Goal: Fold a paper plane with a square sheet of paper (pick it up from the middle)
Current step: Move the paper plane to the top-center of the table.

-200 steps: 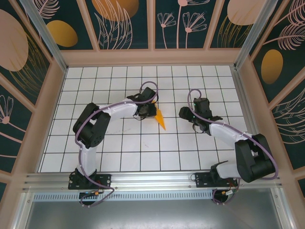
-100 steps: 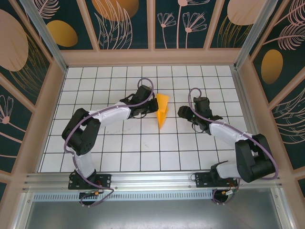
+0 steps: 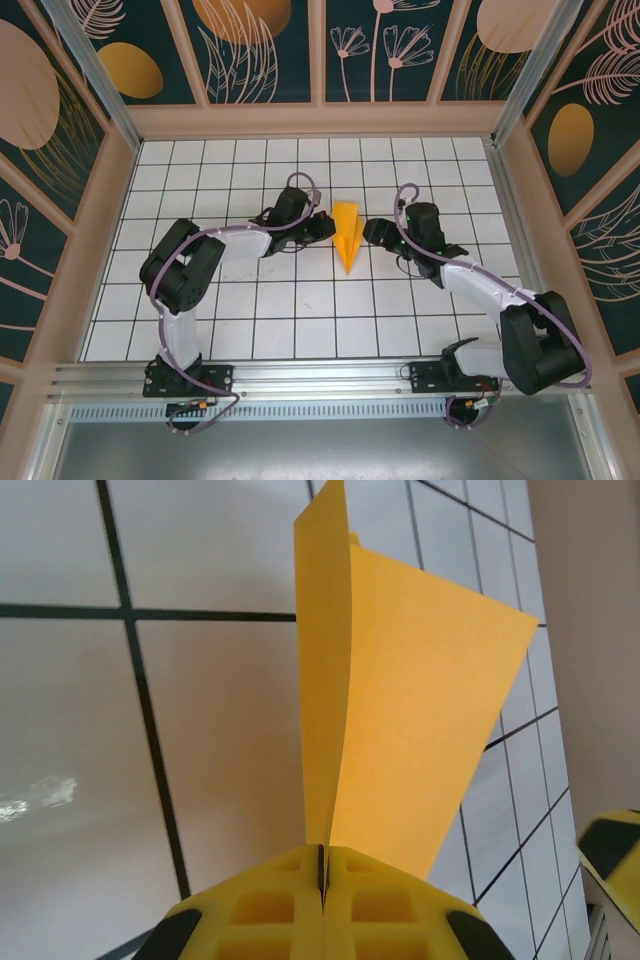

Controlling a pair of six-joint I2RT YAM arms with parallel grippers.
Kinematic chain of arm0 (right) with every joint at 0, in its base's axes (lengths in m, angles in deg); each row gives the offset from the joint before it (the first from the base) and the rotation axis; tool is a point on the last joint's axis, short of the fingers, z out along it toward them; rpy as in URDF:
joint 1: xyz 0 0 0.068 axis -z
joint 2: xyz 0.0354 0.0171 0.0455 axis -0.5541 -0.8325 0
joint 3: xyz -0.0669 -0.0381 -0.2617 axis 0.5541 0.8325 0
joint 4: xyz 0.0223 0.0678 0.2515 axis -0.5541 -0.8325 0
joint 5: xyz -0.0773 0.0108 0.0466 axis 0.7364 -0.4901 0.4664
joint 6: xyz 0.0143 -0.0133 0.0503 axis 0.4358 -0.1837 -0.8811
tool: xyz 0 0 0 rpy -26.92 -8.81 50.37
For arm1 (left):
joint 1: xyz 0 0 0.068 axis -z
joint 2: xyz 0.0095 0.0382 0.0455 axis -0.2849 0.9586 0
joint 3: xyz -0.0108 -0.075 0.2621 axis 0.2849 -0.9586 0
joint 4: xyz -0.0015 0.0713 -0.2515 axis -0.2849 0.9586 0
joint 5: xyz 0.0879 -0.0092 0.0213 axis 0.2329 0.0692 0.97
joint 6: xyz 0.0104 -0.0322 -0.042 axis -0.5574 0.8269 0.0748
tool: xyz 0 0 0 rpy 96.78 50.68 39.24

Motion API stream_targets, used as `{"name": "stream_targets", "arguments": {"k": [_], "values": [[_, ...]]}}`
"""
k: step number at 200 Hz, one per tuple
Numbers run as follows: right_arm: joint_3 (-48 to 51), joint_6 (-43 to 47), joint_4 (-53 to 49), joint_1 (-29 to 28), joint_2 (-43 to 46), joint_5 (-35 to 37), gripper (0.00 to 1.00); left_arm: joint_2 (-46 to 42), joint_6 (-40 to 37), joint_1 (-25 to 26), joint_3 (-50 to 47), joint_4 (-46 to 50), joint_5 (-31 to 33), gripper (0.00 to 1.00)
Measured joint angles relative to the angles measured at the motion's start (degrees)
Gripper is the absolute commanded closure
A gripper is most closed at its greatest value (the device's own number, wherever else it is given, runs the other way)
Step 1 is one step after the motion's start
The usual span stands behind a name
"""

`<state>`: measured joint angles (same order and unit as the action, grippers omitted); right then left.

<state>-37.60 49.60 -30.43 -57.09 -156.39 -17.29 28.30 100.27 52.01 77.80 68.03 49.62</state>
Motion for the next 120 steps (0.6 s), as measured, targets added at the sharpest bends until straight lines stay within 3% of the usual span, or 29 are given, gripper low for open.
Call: {"name": "stream_targets", "arguments": {"k": [120], "values": [[-6.43,-1.29,0.33,-7.21,-15.98,-2.36,0.45,2.78,0.52,-1.38,-0.37,0.7,0.9,1.0]]}}
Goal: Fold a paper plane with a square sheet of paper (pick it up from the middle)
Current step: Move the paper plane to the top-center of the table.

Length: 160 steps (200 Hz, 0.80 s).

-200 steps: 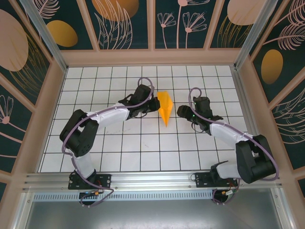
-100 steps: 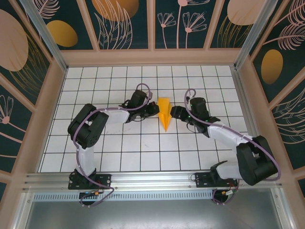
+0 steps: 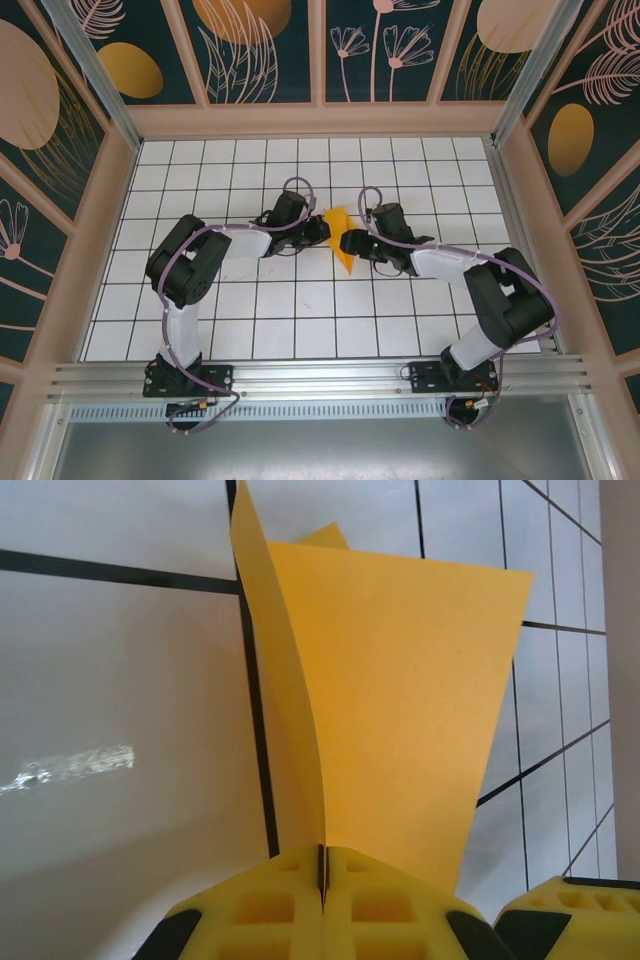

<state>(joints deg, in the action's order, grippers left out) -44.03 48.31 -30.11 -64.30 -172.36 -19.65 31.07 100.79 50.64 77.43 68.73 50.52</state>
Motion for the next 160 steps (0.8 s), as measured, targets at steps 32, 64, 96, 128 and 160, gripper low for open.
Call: {"name": "stream_targets", "arguments": {"k": [32,64,96,128,160], "values": [[-0.92,0.0,-0.42,-0.11,-2.16,-0.28,0.44,0.24,-0.07,-0.09,0.0,0.57,0.61,1.0],[-1.68,0.04,-1.18,-0.11,-3.15,-0.37,0.48,0.33,-0.17,-0.09,0.0,1.05,0.83,1.0],[-3.26,0.46,-1.44,-1.22,-4.83,-0.76,0.54,0.33,-0.2,-0.09,0.0,1.18,0.98,1.0],[-3.98,0.48,-1.55,-1.7,-5.66,-1.18,0.56,0.33,-0.22,-0.26,0.0,1.53,0.98,1.0],[-4.66,0.72,-2.19,-1.7,-6.19,-1.18,0.56,0.33,-0.22,-0.35,0.0,1.55,0.98,1.0]]}}
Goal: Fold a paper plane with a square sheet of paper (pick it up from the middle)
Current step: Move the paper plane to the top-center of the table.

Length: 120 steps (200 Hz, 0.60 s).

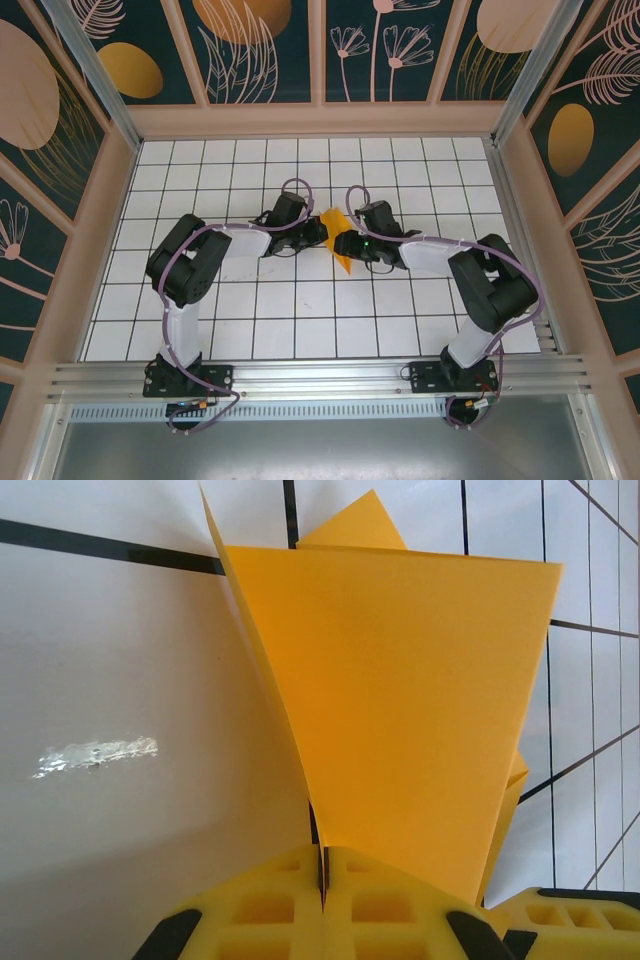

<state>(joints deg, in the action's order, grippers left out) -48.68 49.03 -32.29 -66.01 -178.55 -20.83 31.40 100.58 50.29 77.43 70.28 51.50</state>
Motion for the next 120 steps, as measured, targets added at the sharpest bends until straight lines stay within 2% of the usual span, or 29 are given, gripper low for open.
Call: {"name": "stream_targets", "arguments": {"k": [69,120], "values": [[-4.22,2.71,-4.02,-2.47,-3.04,3.63,0.65,0.0,-0.11,0.0,0.0,0.44,0.02,1.0],[-7.21,2.78,-7.06,-2.89,-6.99,6.71,0.77,-0.02,-1.18,-0.11,0.0,2.08,0.52,0.85]]}}
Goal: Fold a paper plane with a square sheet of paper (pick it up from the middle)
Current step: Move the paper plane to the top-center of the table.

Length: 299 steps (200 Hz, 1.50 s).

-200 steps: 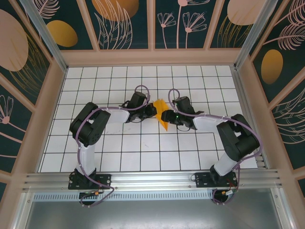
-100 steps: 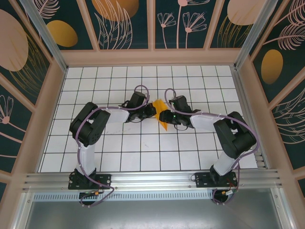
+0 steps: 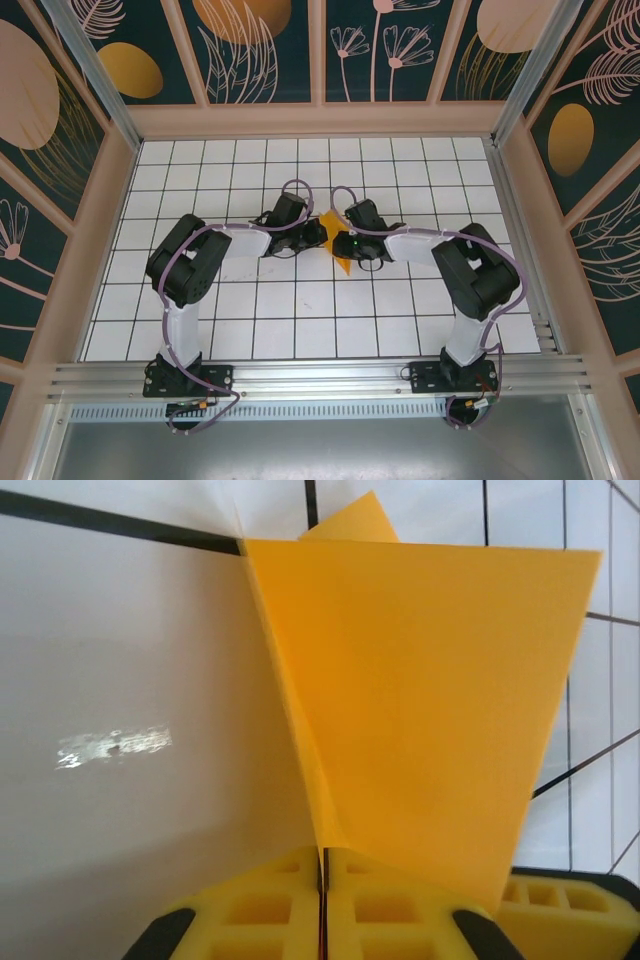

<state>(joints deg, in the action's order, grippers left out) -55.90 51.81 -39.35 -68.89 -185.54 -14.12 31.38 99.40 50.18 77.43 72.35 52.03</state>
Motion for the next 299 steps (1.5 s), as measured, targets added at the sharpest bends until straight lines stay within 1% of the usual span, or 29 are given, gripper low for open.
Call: {"name": "stream_targets", "arguments": {"k": [25,48,65,86,104,132,157,177,191,237,266,299], "values": [[-0.57,-0.04,-0.83,-0.02,-0.11,0.66,0.8,-0.87,-0.79,-0.52,-0.26,2.03,1.57,0.75],[-1.2,-0.02,-1.99,-0.13,-0.17,1.79,0.86,-3.74,-1.64,-1.62,-1.51,3.52,2.97,0.68],[-1.95,-0.24,-2.93,-0.42,-0.42,2.86,0.9,-5.9,-1.81,-2.49,-2.29,4.42,4.31,0.59],[-3.32,-0.22,-4.02,-1.11,-1.18,4.55,0.91,-8.31,-2.25,-3.39,-3.06,5.27,6.14,0.51],[-4.44,-0.22,-5.05,-1.81,-1.7,6.1,0.9,-9.9,-2.38,-3.96,-3.69,6.23,8.15,0.39],[-6.01,-0.22,-6.54,-2.73,-2.73,8.31,0.88,-11.37,-2.69,-4.5,-4.2,8.04,11.69,0.23],[-7.28,-0.39,-7.82,-3.17,-3.65,9.79,0.93,-12.66,-2.78,-4.83,-6.12,9.16,14.71,0.11],[-8.57,-0.66,-9.2,-3.41,-4.0,11.3,0.95,-13.51,-3.13,-5.18,-7.19,10.78,17.05,0.04],[-9.51,-0.7,-10.4,-3.41,-4.04,12.55,0.95,-14.19,-3.28,-5.31,-7.48,11.67,18.82,0.02],[-16.9,-1.33,-13.53,-2.69,-6.03,16.63,0.95,-18.8,-4.0,-5.9,-8.76,12.87,23.15,0.01],[-23.04,-1.55,-14.4,0.0,-10.23,17.86,0.95,-20.44,-4.31,-6.36,-10.62,12.92,25.03,0.01],[-29.88,-1.49,-15.98,3.26,-16.06,18.91,0.95,-20.7,-4.44,-6.64,-12.24,13.35,25.51,0.01]]}}
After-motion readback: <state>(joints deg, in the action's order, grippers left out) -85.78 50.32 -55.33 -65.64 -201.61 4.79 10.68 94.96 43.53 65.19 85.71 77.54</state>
